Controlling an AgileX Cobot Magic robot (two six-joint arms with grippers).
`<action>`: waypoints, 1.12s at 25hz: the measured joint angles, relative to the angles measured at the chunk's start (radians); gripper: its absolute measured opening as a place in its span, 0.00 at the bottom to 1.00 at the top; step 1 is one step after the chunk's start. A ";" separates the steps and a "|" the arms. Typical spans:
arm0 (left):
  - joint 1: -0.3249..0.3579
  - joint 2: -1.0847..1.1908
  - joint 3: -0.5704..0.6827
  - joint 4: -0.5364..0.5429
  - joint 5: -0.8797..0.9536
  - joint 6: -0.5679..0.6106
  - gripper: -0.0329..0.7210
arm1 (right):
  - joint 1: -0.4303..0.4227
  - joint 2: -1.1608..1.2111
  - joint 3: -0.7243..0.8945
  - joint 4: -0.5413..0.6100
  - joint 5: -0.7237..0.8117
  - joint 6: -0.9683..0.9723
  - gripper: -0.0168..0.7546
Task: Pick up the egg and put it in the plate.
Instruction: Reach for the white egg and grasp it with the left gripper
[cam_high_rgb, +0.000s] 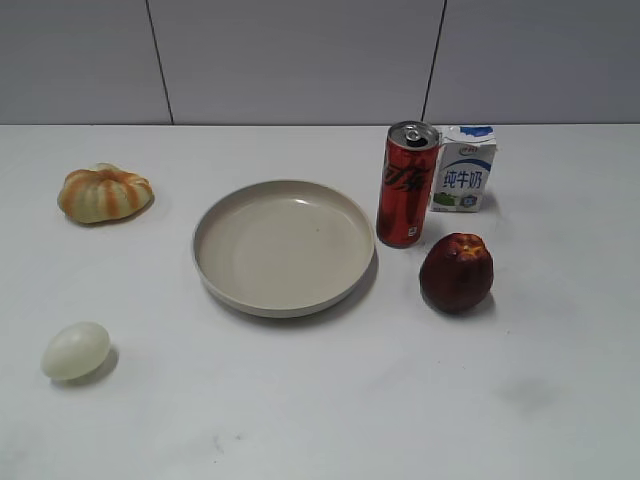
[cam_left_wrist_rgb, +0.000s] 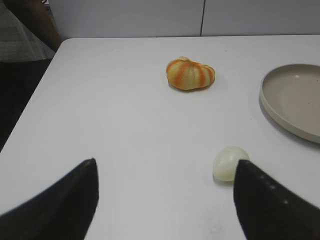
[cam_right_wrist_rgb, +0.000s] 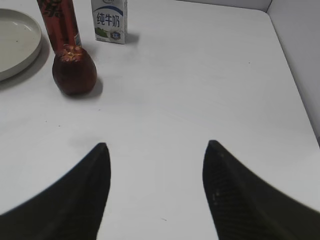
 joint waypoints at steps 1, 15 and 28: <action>0.000 0.000 0.000 0.000 0.000 0.000 0.86 | 0.000 0.000 0.000 0.000 0.000 0.000 0.60; 0.000 0.023 0.000 -0.002 -0.001 0.000 0.83 | 0.000 0.000 0.000 0.000 0.000 0.000 0.60; -0.144 0.502 -0.042 -0.023 -0.103 0.135 0.80 | 0.000 0.000 0.000 0.000 0.000 0.000 0.60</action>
